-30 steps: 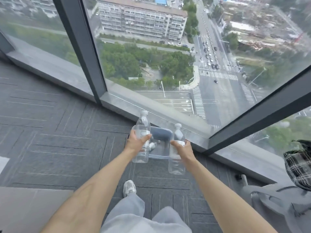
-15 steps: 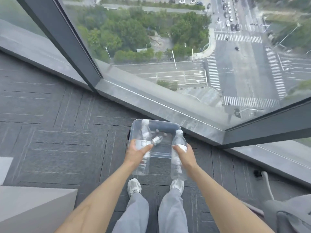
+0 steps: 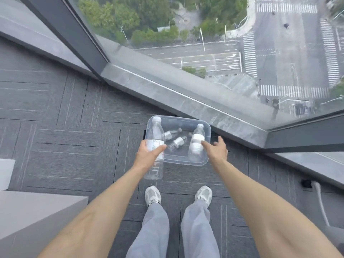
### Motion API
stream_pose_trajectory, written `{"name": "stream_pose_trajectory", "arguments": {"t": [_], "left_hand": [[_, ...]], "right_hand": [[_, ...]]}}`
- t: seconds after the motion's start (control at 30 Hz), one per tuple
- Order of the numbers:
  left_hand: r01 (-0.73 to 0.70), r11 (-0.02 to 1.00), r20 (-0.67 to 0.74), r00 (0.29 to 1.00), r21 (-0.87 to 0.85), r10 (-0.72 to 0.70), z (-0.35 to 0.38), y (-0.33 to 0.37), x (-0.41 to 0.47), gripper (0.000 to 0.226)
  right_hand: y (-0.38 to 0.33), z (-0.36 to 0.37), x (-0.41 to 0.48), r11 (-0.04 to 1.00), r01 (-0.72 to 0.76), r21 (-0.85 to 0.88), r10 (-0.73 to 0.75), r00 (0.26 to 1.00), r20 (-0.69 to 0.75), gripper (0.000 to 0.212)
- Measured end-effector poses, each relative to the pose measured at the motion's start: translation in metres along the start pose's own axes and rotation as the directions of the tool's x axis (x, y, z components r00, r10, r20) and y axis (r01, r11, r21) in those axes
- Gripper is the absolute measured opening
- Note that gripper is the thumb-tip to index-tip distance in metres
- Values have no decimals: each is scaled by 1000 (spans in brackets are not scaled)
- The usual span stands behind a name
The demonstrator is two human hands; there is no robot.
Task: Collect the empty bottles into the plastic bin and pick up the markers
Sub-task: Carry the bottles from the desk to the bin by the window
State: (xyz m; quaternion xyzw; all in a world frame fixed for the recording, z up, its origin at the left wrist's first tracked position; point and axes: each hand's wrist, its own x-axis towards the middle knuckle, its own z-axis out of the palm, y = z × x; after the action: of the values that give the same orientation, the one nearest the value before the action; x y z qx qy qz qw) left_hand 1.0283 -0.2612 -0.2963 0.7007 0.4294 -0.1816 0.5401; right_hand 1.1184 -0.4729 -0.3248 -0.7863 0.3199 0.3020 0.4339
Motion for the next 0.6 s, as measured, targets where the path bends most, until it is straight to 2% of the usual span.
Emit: {"name": "stream_pose_trajectory", "arguments": {"t": [0.1,0.17,0.37,0.6], "left_hand": [[-18,999,8,1000,39,18,0,5,-4,57],[-33,997,14,999,74,32,1,11,-12,58],[-33,994,59,998,108,26,4,29,-35,67],[-42,996,118,992,78,33,7,33,-44,76]], "right_hand": [[7,-10,-19,997,55,46,-53,997,-54,54],[10,-20,-33,993,99,69,-93,992,-83,47],[19,-38,-69,996,84,10,-84,995,-47,39],[18,-41,-92,995,93,-34,-93,996,5,43]]}}
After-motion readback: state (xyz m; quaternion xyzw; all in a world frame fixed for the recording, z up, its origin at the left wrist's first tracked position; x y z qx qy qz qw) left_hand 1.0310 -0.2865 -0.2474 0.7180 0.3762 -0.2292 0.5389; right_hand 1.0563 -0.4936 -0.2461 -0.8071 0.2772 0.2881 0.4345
